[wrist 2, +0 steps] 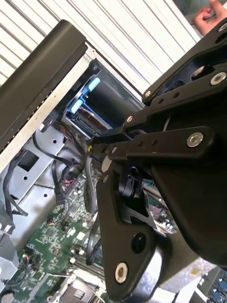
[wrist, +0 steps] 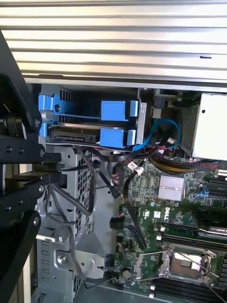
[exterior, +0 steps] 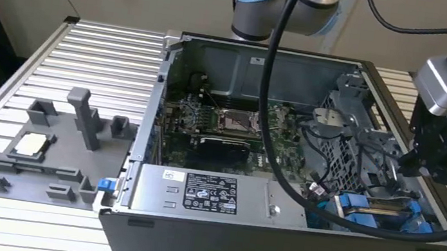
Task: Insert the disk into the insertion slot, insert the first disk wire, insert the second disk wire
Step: 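Insert the first disk wire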
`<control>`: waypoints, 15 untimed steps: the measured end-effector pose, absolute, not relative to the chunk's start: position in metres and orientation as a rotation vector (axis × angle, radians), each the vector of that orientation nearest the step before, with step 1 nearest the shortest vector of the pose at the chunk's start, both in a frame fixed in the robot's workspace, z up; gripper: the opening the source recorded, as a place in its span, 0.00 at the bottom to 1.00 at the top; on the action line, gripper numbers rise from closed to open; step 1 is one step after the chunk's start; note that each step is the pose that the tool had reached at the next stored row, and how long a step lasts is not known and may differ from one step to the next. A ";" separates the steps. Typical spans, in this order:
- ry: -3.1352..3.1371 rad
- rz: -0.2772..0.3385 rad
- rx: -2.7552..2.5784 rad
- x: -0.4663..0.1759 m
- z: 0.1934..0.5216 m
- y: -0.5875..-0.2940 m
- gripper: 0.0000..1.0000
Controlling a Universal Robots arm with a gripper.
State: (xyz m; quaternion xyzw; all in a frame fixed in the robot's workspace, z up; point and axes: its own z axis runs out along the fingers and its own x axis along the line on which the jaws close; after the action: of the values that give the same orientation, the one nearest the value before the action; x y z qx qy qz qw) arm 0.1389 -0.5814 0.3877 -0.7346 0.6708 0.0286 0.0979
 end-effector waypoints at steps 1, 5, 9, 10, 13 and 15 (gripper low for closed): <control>1.989 0.076 -2.179 0.139 0.387 -0.581 0.19; 2.003 0.048 -2.196 0.139 0.384 -0.580 0.19; 2.016 0.021 -2.209 0.139 0.381 -0.577 0.19; 2.018 0.017 -2.210 0.139 0.380 -0.576 0.19; 2.023 0.013 -2.209 0.139 0.376 -0.574 0.19; 2.031 -0.003 -2.217 0.139 0.374 -0.573 0.19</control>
State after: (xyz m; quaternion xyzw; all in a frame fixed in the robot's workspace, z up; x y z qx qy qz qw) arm 0.1389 -0.5729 0.3742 -0.7356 0.6740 -0.0011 0.0674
